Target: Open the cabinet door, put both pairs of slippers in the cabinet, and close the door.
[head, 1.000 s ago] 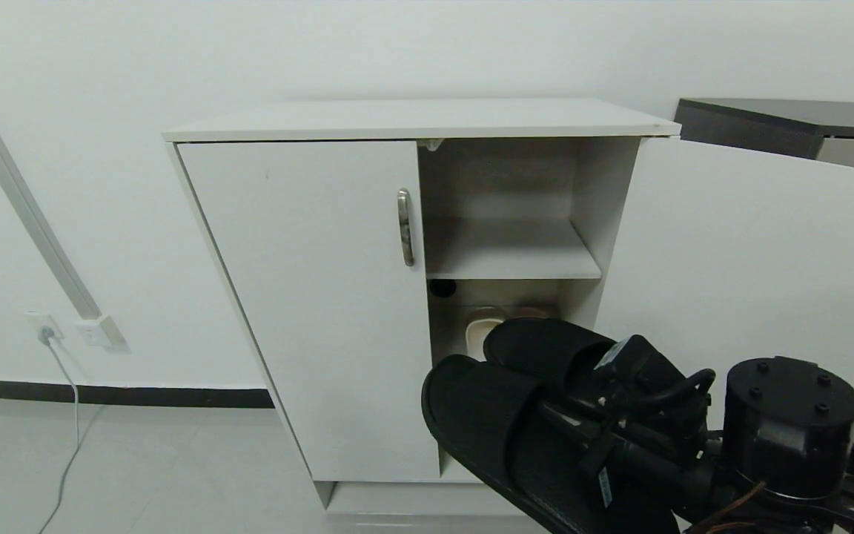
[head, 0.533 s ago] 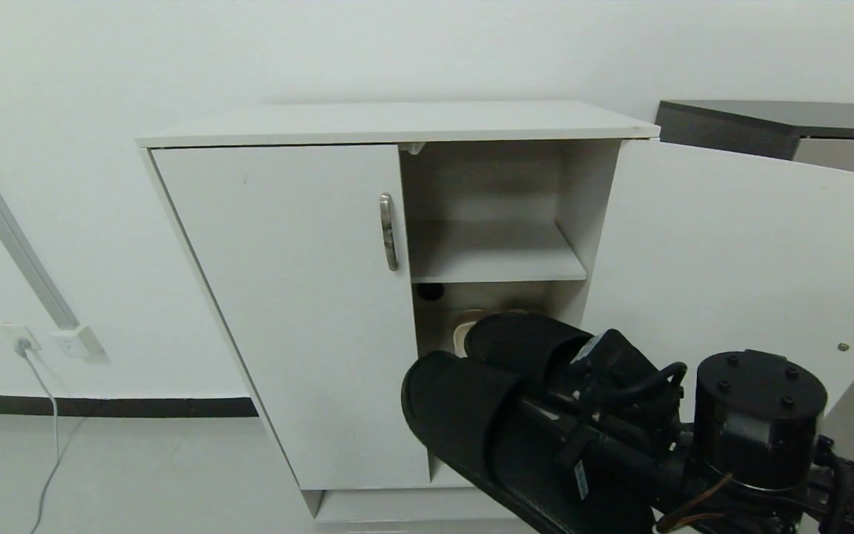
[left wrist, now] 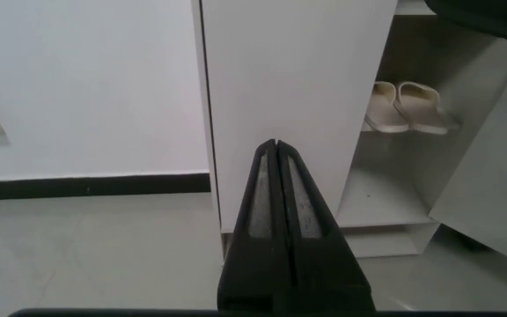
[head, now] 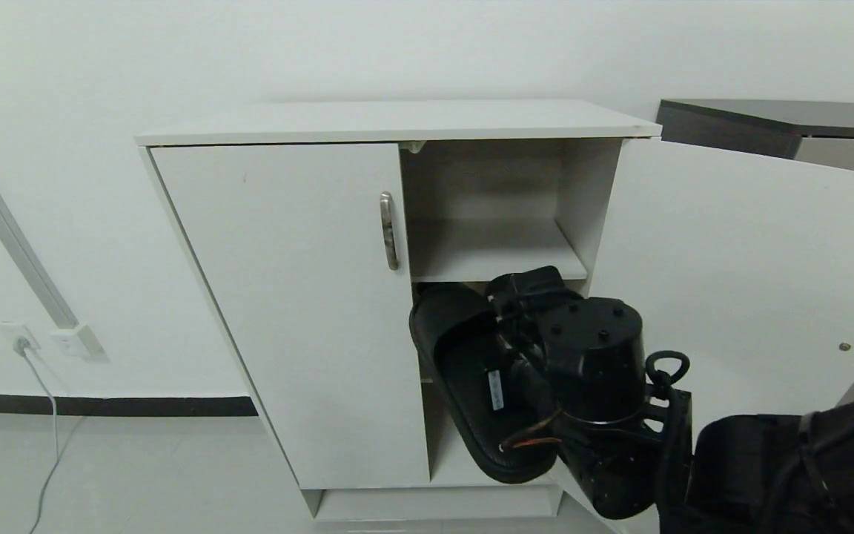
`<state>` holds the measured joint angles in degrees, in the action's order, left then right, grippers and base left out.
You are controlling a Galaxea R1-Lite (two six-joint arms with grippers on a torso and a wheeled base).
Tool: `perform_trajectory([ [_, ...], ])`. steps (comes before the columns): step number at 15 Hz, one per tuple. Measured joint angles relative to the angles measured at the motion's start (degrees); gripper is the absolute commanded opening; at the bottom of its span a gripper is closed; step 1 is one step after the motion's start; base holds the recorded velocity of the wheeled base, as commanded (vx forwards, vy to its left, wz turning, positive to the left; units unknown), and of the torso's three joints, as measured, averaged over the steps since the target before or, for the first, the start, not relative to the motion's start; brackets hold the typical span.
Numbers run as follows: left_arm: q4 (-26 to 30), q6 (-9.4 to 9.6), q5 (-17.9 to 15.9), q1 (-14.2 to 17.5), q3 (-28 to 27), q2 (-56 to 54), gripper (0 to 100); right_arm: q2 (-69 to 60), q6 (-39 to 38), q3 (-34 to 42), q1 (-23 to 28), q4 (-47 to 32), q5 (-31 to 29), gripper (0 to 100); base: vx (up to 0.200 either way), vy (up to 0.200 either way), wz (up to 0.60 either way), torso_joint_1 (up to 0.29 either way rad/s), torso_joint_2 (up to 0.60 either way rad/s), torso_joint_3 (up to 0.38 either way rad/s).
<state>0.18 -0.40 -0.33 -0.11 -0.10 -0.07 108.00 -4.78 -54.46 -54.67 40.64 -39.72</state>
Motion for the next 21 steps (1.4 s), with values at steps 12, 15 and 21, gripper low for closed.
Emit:
perform_trajectory([
  [12, -0.02, -0.06, -0.02, 0.04, 0.0, 0.0, 0, 4.55, -12.35, -24.19, 3.08, -27.81, -5.57, 0, 0.0, 0.0, 0.0, 0.0, 0.0, 0.0],
  [15, 0.0, -0.22, 0.04, 0.01, 0.0, 0.0, 0, 5.1, -12.43, -24.28, 3.22, -27.76, -5.61, 0, 0.067, 0.0, 0.0, 0.001, 0.0, 0.001],
  [21, 0.0, -0.11, -0.02, 0.04, 0.0, 0.0, 0, 5.27, -12.37, -24.06, 3.33, -27.73, -5.68, 0, 0.2, 0.0, 0.0, 0.001, 0.0, 0.002],
])
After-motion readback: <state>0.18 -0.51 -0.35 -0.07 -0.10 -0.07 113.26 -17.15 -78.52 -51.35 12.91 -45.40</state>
